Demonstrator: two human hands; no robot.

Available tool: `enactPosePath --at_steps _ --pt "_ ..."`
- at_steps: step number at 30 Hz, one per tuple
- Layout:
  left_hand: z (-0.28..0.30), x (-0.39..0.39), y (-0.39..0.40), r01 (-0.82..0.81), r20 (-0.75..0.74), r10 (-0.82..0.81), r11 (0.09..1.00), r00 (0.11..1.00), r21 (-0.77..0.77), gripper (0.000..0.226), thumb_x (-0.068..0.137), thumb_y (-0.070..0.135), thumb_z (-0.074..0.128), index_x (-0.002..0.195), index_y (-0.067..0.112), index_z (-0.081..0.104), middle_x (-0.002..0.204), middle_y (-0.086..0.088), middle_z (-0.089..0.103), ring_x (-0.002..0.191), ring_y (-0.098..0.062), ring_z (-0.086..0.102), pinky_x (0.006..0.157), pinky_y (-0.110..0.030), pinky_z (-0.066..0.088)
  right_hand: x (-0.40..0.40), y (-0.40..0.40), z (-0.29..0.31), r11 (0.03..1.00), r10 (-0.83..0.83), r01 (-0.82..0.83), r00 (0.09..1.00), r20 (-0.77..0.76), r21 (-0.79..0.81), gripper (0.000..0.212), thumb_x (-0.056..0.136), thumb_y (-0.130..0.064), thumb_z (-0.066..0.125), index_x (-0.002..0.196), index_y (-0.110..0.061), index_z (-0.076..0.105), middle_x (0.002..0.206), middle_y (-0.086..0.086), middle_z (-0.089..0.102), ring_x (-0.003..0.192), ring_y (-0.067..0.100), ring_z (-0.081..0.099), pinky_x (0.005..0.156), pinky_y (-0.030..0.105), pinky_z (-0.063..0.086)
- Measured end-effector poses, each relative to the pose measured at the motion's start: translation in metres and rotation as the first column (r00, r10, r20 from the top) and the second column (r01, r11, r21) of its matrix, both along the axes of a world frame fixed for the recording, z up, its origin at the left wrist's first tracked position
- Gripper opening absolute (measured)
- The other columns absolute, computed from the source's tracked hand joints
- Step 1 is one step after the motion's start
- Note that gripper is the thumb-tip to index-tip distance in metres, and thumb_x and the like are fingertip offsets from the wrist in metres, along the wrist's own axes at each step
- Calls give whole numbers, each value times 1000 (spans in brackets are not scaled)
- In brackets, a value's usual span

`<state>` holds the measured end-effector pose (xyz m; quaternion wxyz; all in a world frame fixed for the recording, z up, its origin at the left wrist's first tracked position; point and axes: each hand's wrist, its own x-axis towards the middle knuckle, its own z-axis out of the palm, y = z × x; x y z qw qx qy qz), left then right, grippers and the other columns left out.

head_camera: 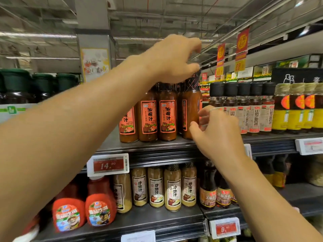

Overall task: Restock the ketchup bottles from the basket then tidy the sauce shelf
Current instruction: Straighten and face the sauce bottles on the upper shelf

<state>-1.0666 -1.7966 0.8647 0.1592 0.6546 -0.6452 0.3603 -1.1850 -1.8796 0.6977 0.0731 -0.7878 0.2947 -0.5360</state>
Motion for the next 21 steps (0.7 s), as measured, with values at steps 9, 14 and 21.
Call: enactPosePath --at_steps 9,14,21 --pt "19 -3 -26 -57 48 42 931 998 360 45 97 28 64 140 31 54 142 3 53 129 -20 51 108 -42 41 5 -2 4 999 2 1 998 -69 48 32 89 -41 67 109 -18 57 84 -1 68 82 20 66 66 30 52" --pt "16 5 -33 -46 16 43 927 999 373 39 97 32 63 136 34 56 140 5 52 127 -21 50 106 -45 41 14 4 -2 997 -78 78 990 -115 -1 39 90 -39 68 109 -8 56 95 11 66 89 32 64 63 29 39" --pt "13 20 -35 -33 8 32 954 999 297 35 96 37 64 130 37 61 133 4 59 122 -21 55 100 -43 42 16 4 -3 998 -64 66 989 -137 12 29 92 -40 65 96 -14 53 82 5 63 78 28 63 58 29 39"
